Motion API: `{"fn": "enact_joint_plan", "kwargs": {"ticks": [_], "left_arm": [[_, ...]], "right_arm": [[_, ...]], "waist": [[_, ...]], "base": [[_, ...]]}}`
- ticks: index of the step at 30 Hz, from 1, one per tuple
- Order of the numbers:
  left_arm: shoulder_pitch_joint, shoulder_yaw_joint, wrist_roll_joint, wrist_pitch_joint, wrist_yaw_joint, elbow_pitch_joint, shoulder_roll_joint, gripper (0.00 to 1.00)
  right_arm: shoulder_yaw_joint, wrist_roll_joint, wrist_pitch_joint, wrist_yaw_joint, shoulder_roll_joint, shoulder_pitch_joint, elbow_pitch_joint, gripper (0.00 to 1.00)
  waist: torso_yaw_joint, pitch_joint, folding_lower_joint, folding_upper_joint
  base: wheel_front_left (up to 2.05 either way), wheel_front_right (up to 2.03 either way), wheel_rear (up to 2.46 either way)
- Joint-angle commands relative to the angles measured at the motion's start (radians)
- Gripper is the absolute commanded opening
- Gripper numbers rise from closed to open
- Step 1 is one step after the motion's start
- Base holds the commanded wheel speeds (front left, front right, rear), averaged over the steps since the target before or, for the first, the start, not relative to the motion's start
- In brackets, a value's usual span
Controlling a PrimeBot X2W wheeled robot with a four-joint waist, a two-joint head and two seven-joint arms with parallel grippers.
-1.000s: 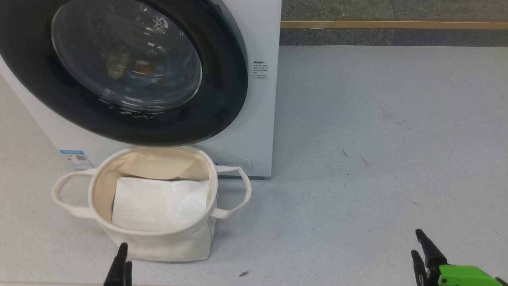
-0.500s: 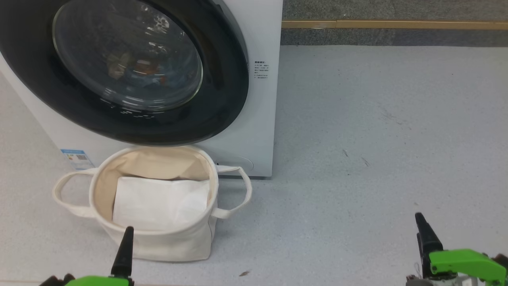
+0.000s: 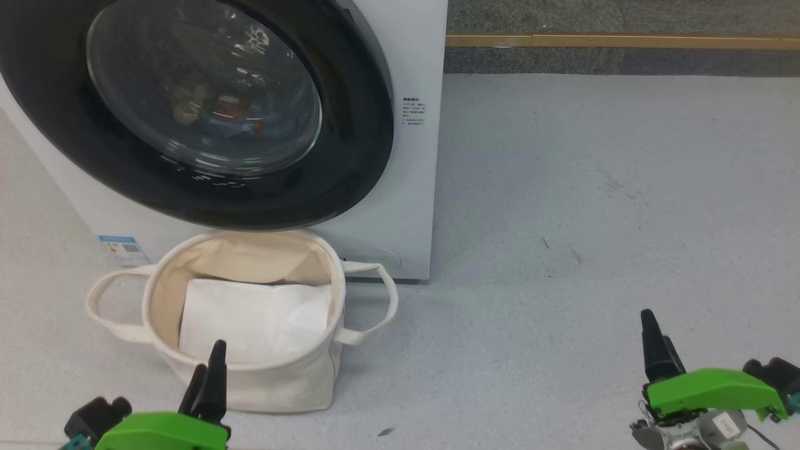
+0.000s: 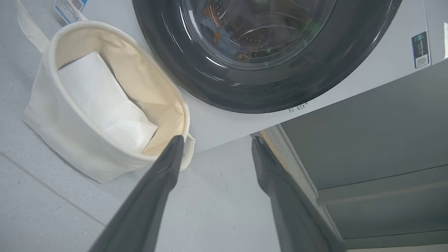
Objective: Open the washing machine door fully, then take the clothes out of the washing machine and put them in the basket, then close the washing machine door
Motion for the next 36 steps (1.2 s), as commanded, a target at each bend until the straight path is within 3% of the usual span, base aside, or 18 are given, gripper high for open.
{"fn": "enact_joint_plan", "kwargs": {"ticks": [1,36], "left_arm": [[-0.061,0.01,0.028,-0.012,0.003,-0.028,0.021,1.0],[-0.177,-0.046,0.47,-0.114,0.034,-0.016,0.059,1.0]], "right_arm": [[0.014,-0.037,-0.012,0.0,-0.015,-0.055,-0.041,1.0],[0.052,-0.546,-0.114,0.001,-0.018,-0.113,-0.117,1.0]], "waist": [[0.0,-0.001,-0.0001,0.0],[0.011,-0.002,-0.0001,0.0]], "base": [[0.0,0.0,0.0],[0.0,0.0,0.0]]}}
